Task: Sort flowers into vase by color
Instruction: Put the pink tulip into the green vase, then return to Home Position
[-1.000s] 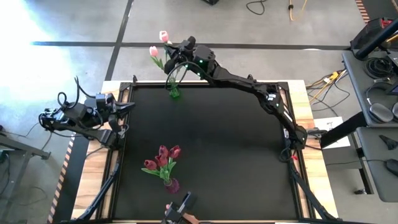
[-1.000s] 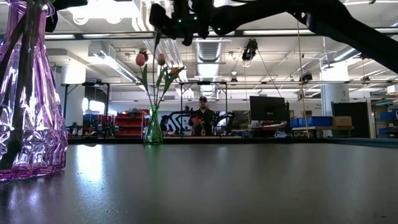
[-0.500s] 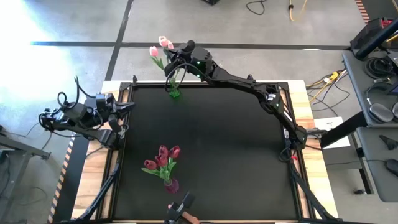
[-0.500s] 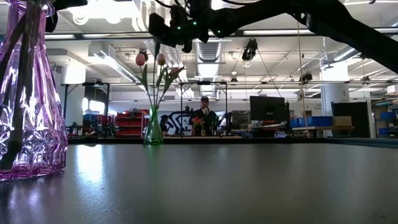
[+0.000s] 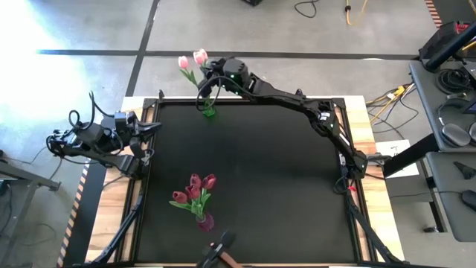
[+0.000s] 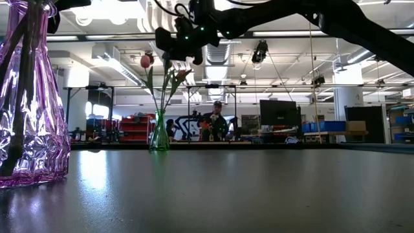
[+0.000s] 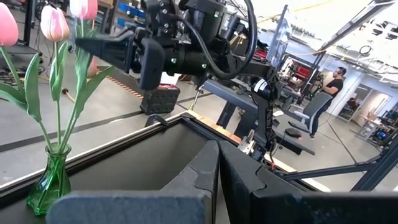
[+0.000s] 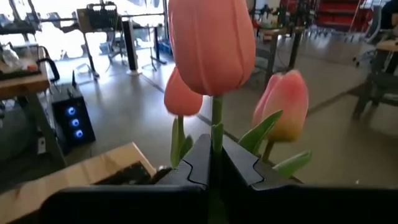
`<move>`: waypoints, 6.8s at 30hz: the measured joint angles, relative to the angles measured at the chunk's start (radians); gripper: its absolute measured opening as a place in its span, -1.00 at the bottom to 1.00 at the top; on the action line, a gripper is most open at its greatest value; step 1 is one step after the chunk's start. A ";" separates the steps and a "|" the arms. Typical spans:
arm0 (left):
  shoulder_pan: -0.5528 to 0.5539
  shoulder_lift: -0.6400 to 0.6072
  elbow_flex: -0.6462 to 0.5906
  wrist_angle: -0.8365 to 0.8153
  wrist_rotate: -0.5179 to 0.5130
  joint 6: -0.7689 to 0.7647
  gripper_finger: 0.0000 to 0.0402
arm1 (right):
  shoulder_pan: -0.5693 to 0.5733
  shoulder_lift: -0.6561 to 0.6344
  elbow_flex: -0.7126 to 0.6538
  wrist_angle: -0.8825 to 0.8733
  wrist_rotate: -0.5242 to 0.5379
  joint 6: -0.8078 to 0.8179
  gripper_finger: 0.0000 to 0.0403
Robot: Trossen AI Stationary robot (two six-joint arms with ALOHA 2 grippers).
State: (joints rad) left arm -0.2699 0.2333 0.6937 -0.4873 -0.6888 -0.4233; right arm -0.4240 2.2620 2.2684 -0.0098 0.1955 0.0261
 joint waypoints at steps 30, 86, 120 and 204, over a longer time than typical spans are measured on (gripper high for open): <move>0.000 0.000 0.000 -0.001 0.000 0.030 -1.00 | 0.013 -0.084 0.000 -0.233 -0.072 0.068 -0.23; 0.356 0.091 -0.298 0.389 0.483 0.161 -1.00 | 0.114 -0.914 -0.979 -0.153 -0.316 -0.035 -0.96; 0.474 -0.184 -0.646 0.524 0.650 0.154 -1.00 | 0.350 -1.495 -1.720 0.044 0.041 0.245 -0.96; 0.480 -0.056 -0.674 0.513 0.600 0.168 -1.00 | 0.319 -2.239 -2.258 0.045 -0.068 -0.027 -0.95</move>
State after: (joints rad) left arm 0.2096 0.1772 0.0193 0.0261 -0.0886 -0.2558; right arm -0.1055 0.0227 0.0109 0.0353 0.1280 -0.0006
